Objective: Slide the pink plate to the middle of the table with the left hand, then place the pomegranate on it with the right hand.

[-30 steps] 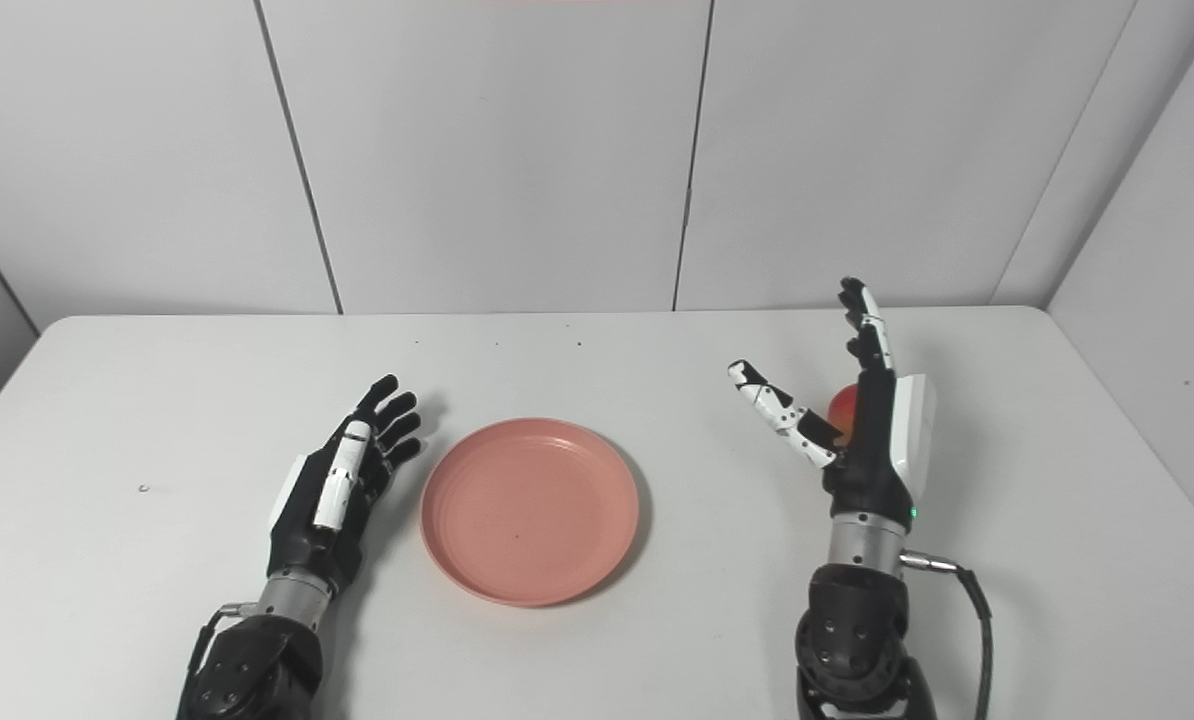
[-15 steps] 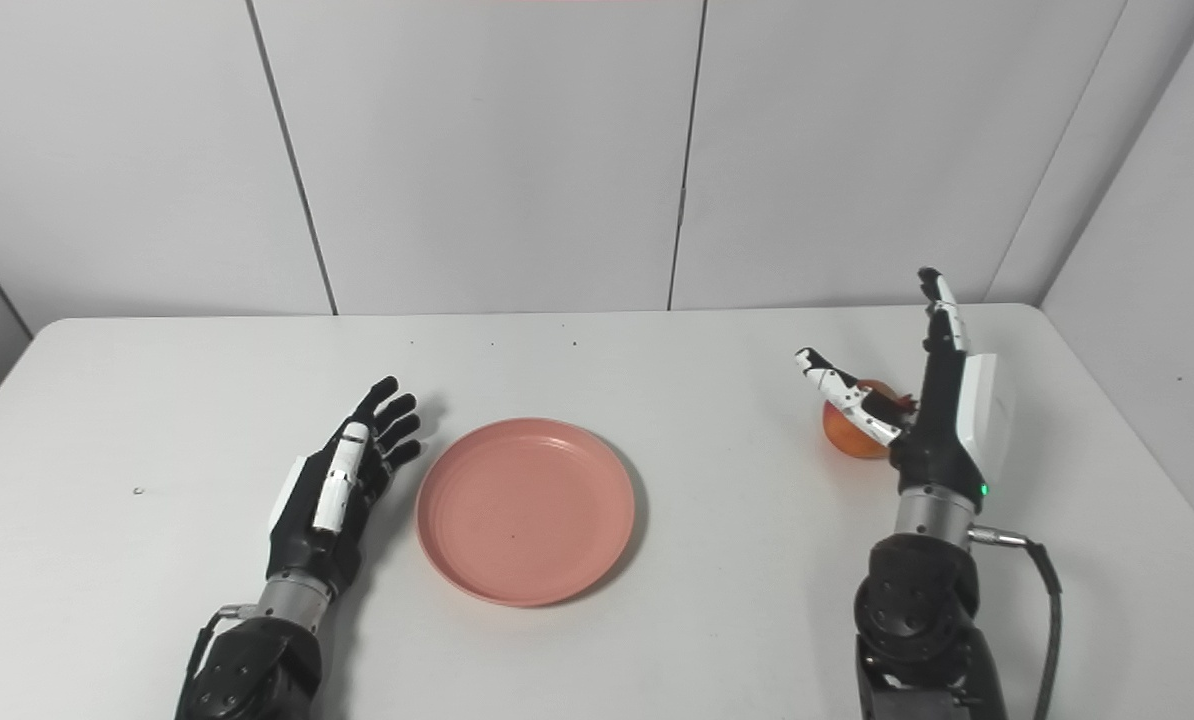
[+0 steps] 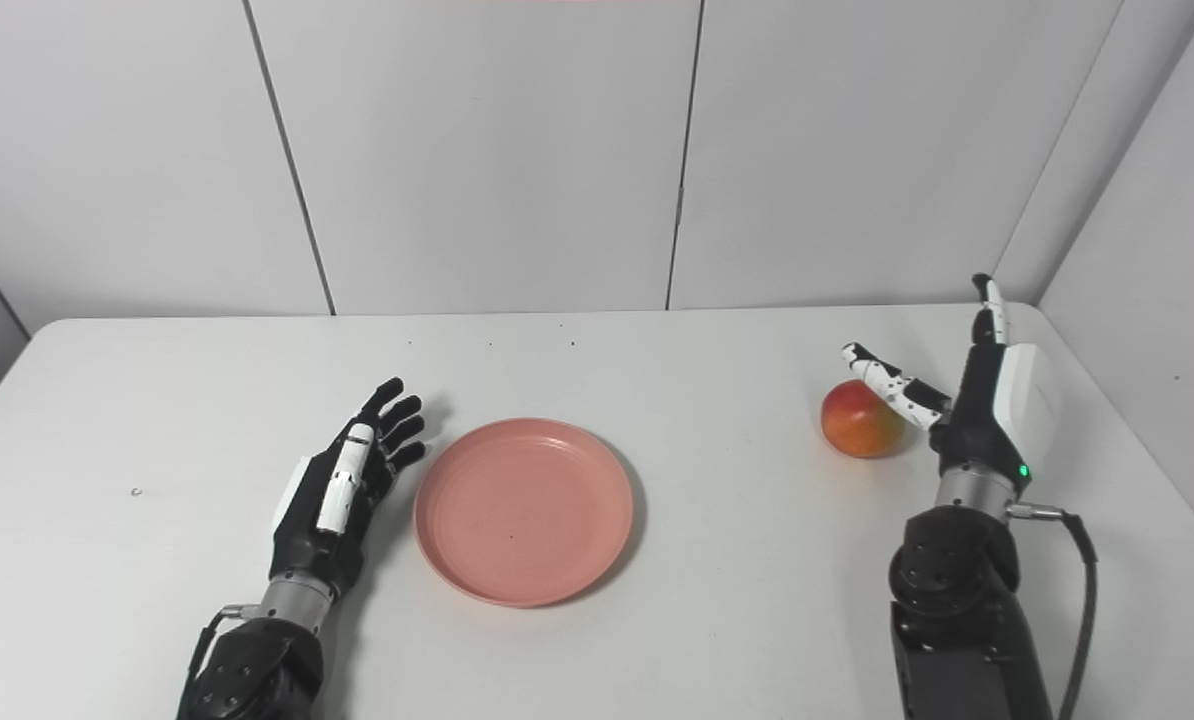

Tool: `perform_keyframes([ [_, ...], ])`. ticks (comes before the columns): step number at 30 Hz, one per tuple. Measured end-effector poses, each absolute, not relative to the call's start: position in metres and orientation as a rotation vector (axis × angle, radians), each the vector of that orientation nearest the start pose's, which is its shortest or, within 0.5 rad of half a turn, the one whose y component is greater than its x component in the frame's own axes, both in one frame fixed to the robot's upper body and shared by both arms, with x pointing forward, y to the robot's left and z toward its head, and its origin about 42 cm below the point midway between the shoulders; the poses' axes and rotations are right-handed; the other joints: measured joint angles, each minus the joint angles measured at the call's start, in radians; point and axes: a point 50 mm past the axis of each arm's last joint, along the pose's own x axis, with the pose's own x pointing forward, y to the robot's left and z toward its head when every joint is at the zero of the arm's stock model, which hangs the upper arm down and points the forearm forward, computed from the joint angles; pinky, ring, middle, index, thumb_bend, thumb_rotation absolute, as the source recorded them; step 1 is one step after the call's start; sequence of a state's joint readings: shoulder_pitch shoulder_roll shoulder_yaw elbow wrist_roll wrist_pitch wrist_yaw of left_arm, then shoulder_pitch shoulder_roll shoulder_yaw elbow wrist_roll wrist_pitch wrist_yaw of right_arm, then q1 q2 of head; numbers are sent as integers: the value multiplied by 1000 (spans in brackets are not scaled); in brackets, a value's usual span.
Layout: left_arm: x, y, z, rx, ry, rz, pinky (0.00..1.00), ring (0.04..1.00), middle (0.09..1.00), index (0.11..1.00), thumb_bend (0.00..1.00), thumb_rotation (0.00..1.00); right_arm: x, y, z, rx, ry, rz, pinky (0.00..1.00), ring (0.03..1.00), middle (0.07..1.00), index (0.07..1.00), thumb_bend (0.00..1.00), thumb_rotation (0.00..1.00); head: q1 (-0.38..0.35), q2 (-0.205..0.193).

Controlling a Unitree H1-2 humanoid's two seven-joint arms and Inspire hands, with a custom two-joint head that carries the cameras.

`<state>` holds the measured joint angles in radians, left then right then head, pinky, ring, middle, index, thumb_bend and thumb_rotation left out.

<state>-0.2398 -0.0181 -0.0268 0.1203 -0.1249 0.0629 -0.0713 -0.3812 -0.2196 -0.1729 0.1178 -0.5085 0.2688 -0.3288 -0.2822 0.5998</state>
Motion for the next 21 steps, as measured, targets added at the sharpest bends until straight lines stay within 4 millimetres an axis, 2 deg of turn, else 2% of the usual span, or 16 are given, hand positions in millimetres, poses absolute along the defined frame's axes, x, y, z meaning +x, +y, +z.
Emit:
perform_keyframes([
  [10,358,172,132,-132,-48,-177,860,887,880,867,308,898,403,-341,183,-663,5,-551,715,847,897,892,839,329,-6,0],
  [16,358,172,132,-131,-48,-178,865,893,888,876,306,908,408,-339,178,-622,32,-512,754,865,898,882,872,316,-9,3],
  [21,358,173,132,-132,-48,-175,860,890,885,874,304,863,412,-335,177,-599,42,-481,754,866,898,878,899,326,-8,3],
])
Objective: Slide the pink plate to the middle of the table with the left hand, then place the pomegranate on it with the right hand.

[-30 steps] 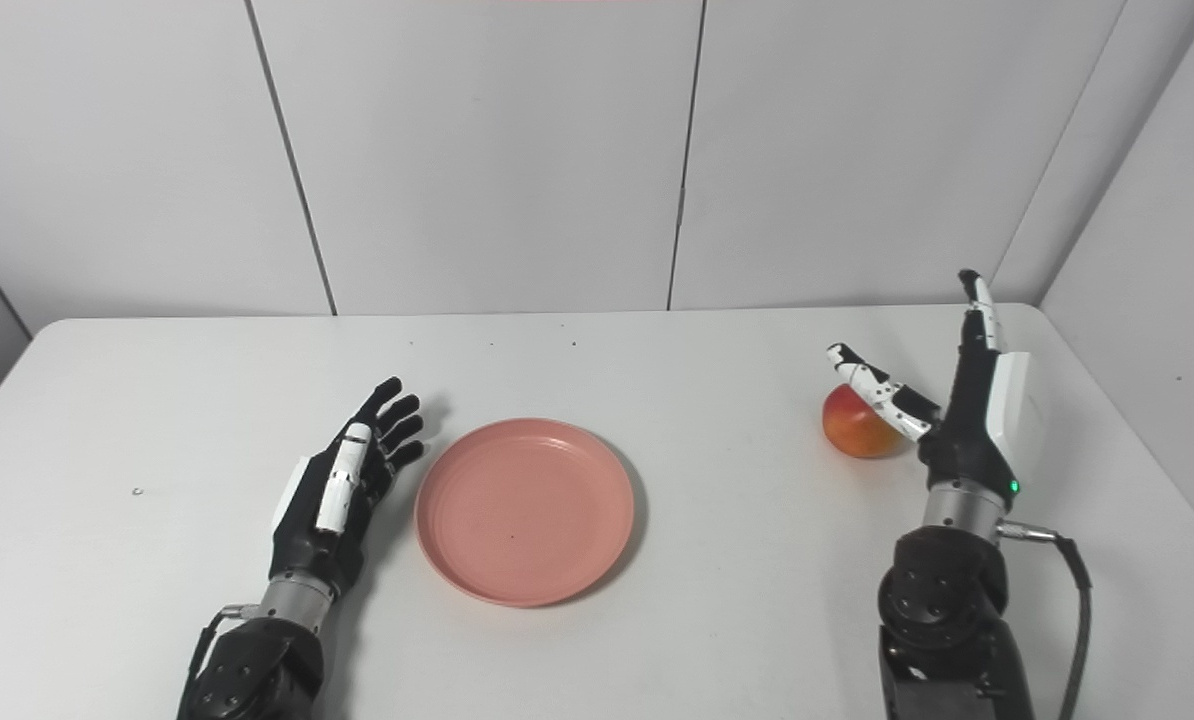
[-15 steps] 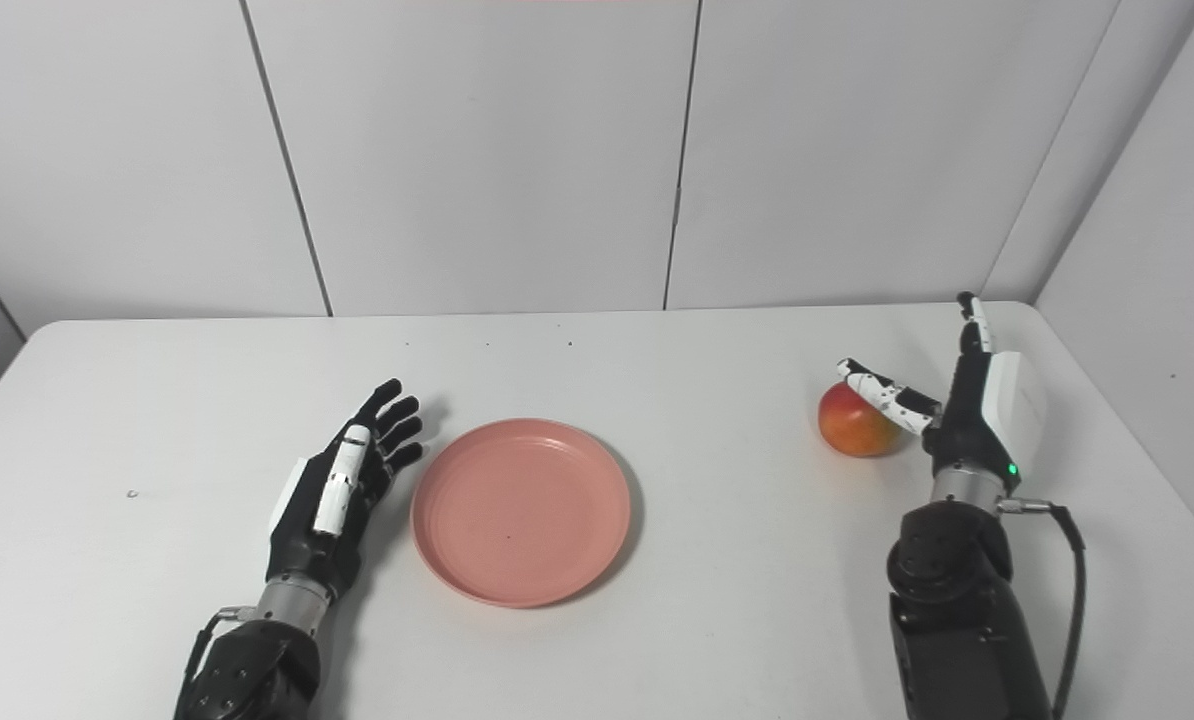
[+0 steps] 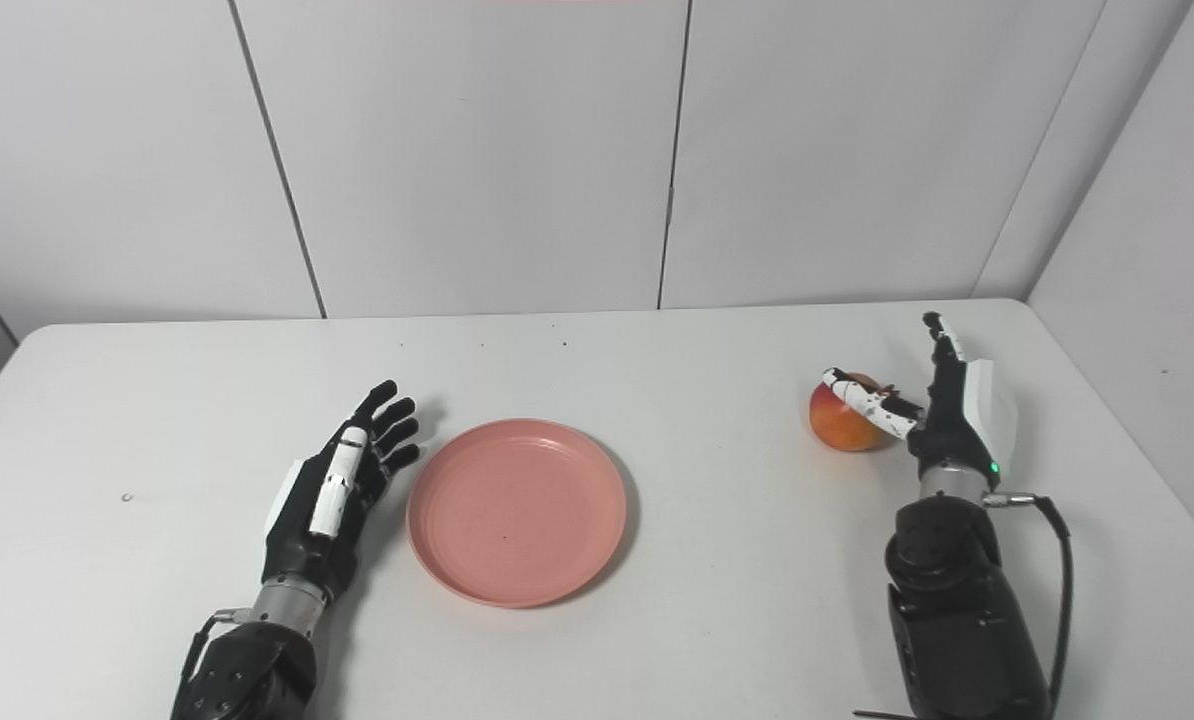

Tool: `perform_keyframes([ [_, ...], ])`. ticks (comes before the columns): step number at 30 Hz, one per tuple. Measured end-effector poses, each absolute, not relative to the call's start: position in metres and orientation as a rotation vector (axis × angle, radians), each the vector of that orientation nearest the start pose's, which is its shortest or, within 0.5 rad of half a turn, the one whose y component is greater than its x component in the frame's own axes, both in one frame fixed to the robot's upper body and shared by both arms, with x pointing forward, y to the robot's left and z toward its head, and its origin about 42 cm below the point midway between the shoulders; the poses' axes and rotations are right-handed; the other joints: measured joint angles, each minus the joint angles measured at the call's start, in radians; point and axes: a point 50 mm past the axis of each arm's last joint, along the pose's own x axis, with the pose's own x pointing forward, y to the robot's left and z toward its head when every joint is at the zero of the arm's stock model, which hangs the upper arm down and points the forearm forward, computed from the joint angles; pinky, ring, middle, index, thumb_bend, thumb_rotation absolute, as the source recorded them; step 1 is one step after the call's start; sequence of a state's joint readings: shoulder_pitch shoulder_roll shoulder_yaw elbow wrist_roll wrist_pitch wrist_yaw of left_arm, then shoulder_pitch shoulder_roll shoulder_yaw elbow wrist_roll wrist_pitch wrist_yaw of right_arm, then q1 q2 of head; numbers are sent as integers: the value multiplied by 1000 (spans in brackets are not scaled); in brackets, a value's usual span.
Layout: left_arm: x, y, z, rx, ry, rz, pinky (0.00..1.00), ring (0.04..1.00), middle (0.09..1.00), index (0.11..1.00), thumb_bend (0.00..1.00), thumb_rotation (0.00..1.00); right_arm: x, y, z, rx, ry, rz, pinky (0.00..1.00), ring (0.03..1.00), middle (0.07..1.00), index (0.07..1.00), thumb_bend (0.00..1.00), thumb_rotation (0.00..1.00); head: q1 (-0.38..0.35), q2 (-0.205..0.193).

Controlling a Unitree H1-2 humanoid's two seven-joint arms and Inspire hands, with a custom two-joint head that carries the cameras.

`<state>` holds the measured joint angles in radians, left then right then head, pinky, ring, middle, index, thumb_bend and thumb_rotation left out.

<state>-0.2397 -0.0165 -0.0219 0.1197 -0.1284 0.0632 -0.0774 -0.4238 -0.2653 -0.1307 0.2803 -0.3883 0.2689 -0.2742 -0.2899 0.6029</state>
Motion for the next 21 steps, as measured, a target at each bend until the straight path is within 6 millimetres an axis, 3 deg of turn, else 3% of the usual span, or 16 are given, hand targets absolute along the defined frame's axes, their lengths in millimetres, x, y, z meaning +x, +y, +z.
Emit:
perform_keyframes([
  [5,358,173,133,-134,-49,-173,867,893,888,877,306,857,413,-334,166,-590,93,-447,769,868,892,872,900,298,2,3],
  [10,358,174,133,-134,-49,-172,872,896,891,880,307,861,414,-333,166,-599,93,-431,719,847,876,860,915,282,3,6],
  [14,358,175,133,-138,-49,-170,878,898,893,885,309,869,414,-332,166,-605,93,-418,751,852,875,854,903,252,2,6],
  [16,358,175,133,-145,-50,-169,879,898,893,886,309,868,415,-331,165,-605,94,-413,707,830,858,852,904,246,3,6],
  [17,358,175,133,-146,-50,-169,879,898,892,885,311,862,415,-331,165,-605,94,-414,546,688,734,856,901,246,5,8],
  [18,358,175,133,-146,-50,-170,879,897,892,884,312,860,415,-331,166,-605,93,-414,505,652,703,857,900,246,6,8],
  [21,358,175,133,-143,-50,-170,869,892,888,877,315,841,415,-333,167,-614,91,-413,660,774,809,849,852,235,6,8],
])
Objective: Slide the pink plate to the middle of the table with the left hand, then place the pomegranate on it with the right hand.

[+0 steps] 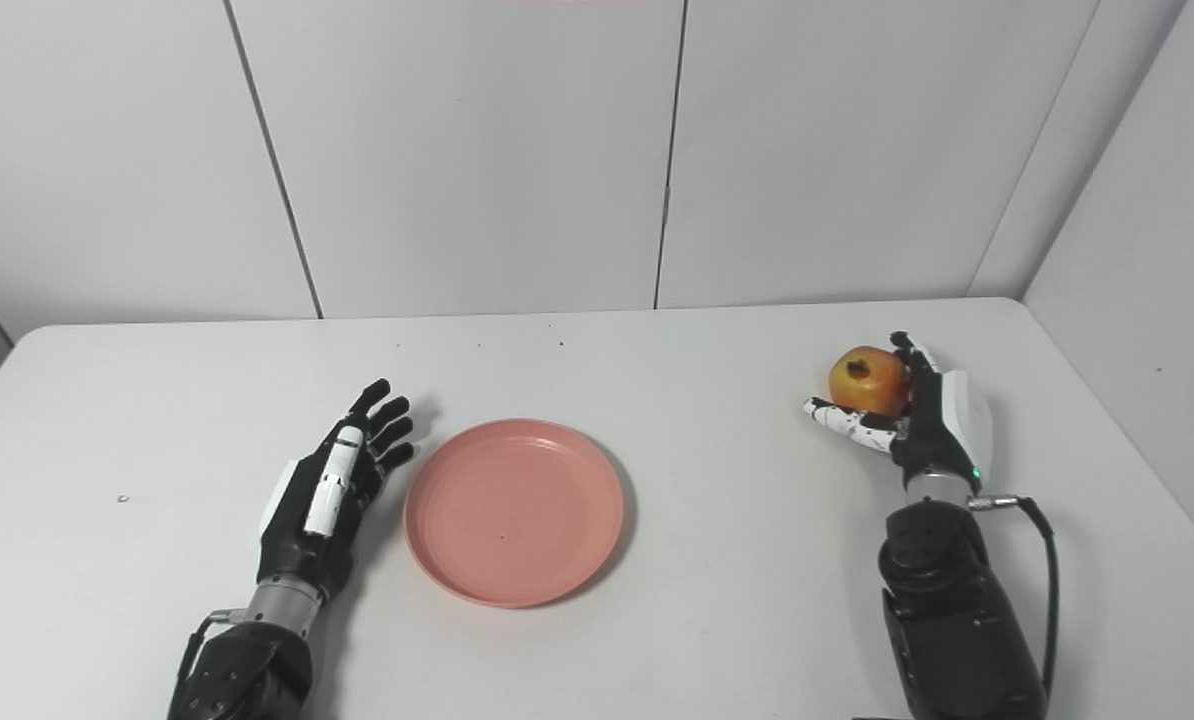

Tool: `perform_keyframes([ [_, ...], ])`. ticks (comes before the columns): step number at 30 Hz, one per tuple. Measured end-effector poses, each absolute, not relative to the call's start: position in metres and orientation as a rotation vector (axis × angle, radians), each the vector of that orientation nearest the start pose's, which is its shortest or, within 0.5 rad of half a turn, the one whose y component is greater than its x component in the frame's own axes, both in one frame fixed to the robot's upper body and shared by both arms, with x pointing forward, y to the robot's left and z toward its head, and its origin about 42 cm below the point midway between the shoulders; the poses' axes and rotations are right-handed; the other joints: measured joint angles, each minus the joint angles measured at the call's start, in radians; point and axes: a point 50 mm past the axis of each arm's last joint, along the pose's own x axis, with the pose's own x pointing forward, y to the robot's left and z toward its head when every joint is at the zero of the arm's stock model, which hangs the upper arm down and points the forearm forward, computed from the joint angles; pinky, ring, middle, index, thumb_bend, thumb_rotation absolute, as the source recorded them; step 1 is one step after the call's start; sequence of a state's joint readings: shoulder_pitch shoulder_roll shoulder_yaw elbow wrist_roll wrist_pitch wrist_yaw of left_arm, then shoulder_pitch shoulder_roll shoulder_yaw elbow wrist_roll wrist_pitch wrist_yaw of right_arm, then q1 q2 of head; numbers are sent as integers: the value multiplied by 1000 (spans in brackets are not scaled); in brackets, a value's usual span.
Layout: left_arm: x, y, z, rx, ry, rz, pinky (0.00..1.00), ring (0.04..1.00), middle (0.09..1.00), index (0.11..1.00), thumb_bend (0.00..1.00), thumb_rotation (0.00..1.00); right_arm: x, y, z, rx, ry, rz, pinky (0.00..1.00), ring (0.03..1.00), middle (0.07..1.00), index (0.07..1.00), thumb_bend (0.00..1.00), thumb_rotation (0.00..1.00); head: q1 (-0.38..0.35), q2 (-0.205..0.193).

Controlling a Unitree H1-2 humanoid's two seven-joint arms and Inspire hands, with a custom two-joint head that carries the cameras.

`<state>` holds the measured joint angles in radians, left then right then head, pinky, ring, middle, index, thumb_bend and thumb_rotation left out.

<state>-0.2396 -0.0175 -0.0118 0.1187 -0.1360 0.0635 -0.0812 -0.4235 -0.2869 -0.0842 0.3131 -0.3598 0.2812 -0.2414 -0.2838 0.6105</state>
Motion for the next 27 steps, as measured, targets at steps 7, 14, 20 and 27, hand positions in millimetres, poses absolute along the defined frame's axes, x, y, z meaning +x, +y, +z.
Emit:
perform_keyframes([
  [7,358,176,133,-148,-47,-165,872,893,887,876,306,850,414,-329,160,-600,78,-442,585,675,708,747,674,66,-2,2],
  [14,358,176,134,-158,-45,-165,878,895,889,881,309,839,413,-329,154,-612,29,-508,254,350,489,537,535,0,0,8],
  [20,358,176,134,-160,-44,-166,877,897,892,885,308,856,413,-324,148,-613,-2,-534,299,403,437,519,522,0,2,9],
  [27,358,176,135,-159,-39,-168,873,895,889,880,303,854,412,-324,148,-611,-9,-541,313,430,450,518,523,0,6,11],
])
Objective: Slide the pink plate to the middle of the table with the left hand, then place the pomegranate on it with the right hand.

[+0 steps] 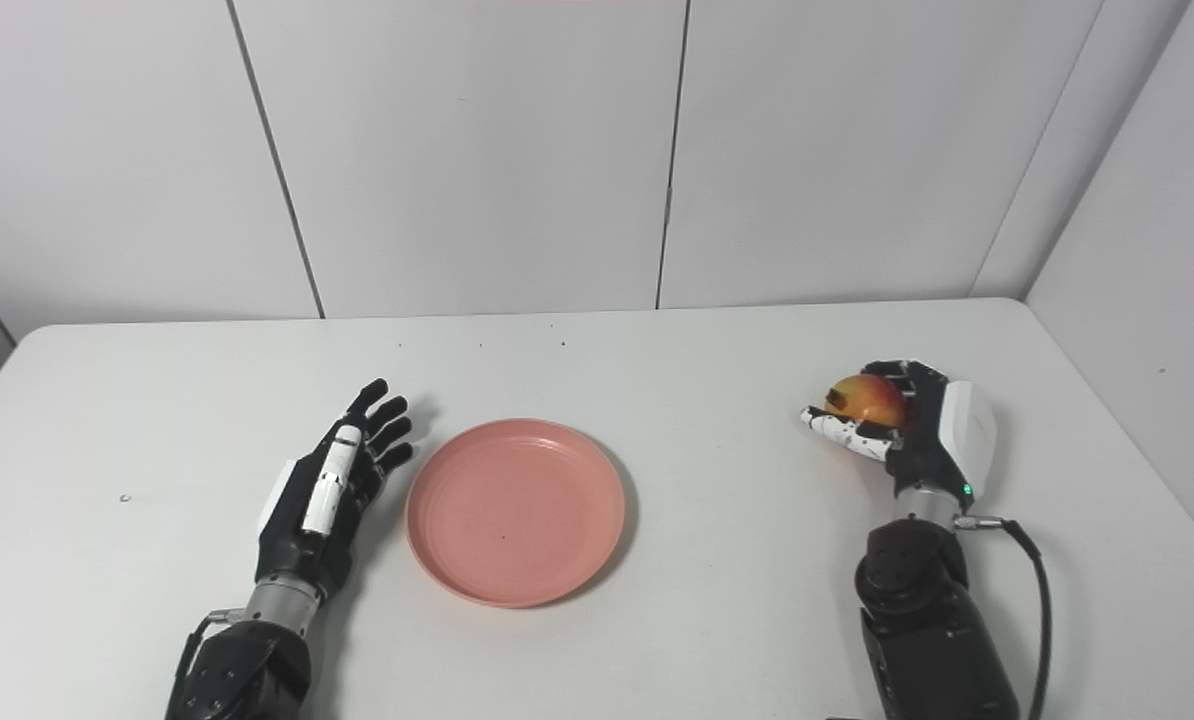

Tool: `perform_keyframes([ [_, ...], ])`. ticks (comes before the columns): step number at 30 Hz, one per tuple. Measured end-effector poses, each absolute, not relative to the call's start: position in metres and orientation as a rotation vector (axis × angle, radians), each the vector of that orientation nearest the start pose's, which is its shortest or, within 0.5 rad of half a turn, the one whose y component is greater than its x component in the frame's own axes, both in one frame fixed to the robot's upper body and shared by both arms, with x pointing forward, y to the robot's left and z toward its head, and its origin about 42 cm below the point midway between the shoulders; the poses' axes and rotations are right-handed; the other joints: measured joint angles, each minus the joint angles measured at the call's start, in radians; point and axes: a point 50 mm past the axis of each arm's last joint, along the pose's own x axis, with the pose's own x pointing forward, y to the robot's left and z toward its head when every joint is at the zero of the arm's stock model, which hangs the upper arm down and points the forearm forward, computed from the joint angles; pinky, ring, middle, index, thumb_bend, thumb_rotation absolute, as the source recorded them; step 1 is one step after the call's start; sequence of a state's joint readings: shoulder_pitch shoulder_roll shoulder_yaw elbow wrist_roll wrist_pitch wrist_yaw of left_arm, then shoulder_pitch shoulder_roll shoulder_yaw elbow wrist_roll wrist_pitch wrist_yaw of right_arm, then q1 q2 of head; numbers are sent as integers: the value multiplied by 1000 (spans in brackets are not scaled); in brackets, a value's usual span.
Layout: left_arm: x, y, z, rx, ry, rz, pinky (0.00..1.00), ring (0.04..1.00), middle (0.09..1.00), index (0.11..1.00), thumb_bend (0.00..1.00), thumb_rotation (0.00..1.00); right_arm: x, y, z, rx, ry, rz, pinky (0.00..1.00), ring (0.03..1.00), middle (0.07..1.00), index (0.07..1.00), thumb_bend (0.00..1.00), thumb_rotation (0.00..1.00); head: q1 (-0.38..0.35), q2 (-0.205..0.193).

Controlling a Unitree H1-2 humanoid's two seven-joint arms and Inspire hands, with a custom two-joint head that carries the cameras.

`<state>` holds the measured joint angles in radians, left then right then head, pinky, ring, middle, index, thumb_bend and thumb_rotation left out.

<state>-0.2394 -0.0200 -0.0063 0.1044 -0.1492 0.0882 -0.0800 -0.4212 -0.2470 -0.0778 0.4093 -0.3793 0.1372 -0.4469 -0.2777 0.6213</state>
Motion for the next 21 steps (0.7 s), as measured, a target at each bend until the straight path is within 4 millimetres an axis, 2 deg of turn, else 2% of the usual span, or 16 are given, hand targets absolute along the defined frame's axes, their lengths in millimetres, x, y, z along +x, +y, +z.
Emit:
perform_keyframes([
  [3,358,175,135,-156,-38,-168,871,898,891,879,302,873,410,-321,147,-601,-14,-545,286,399,432,529,520,0,2,2],
  [9,358,175,136,-155,-39,-170,870,897,891,881,306,901,398,-308,148,-563,-44,-542,357,393,482,549,511,0,8,5],
  [13,358,173,136,-141,-36,-175,865,895,889,879,306,902,394,-300,161,-531,-98,-544,390,409,489,537,513,0,8,6],
  [16,358,173,136,-136,-35,-175,863,891,884,873,300,893,392,-296,173,-521,-148,-534,352,395,500,539,511,0,11,6],
  [21,358,173,136,-133,-35,-175,863,891,884,873,297,908,385,-274,190,-501,-230,-466,369,401,493,539,512,0,20,9],
])
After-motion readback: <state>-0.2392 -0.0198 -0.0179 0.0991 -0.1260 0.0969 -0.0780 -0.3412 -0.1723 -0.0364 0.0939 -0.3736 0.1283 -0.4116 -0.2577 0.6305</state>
